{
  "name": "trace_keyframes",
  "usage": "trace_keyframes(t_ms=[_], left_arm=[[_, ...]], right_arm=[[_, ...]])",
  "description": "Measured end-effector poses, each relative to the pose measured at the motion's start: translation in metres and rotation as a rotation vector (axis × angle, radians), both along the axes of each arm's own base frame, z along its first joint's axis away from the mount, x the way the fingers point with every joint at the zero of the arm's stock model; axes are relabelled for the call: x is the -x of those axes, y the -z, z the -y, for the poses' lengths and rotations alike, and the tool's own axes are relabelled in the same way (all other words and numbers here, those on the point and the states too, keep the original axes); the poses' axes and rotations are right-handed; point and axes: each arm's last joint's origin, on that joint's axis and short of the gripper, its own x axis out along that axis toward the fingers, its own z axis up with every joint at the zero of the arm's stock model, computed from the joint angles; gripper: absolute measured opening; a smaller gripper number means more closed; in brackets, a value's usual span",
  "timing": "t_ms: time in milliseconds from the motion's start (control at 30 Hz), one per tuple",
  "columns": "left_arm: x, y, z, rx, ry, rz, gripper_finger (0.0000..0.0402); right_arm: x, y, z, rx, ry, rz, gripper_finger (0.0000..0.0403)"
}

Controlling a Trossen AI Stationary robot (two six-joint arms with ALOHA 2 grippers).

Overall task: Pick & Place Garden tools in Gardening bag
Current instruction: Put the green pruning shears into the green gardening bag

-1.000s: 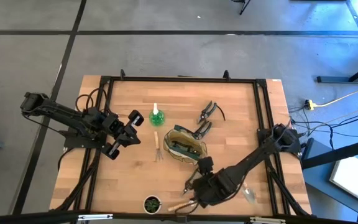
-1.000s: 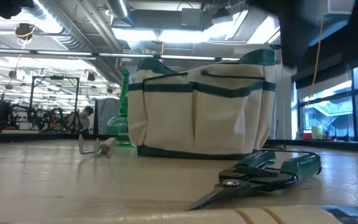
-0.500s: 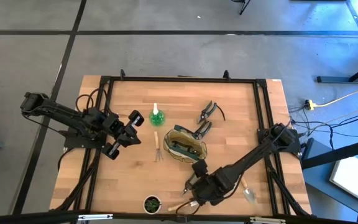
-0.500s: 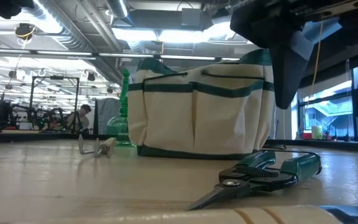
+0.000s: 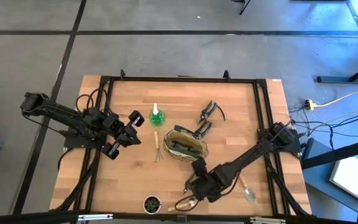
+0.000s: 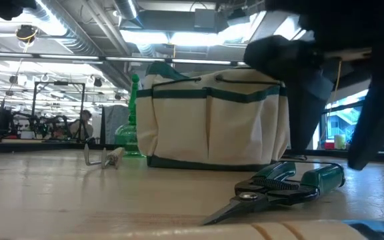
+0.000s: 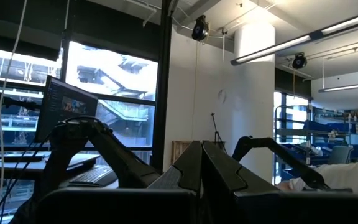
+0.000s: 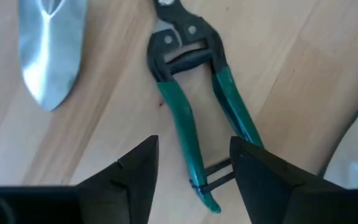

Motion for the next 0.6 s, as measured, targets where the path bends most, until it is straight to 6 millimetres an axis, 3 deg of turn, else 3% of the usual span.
trace_keyframes(t_ms=[600], left_arm=[[0.000,0.000,0.000,0.000,0.000,0.000,0.0006]], right_arm=[[0.000,0.013,0.003,-0.070,0.079,0.023,0.0179]])
